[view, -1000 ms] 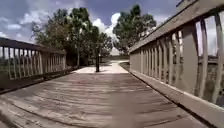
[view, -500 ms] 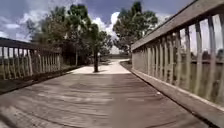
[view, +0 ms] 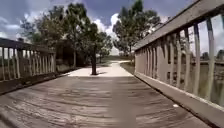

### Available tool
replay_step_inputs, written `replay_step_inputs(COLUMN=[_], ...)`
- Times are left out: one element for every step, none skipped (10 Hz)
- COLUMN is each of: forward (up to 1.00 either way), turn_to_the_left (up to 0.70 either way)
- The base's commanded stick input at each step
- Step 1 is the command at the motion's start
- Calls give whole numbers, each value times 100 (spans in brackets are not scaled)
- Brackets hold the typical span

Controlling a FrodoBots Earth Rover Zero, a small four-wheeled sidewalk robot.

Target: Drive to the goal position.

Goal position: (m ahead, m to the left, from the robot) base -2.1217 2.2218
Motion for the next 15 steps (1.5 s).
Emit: replay_step_inputs(forward=[85,85,85,85,85,85,85,85,85,85,85,85,85,85,85], turn_to_the_left=[0,0,0,0,0,0,0,0,0,0,0,0,0,0,0])
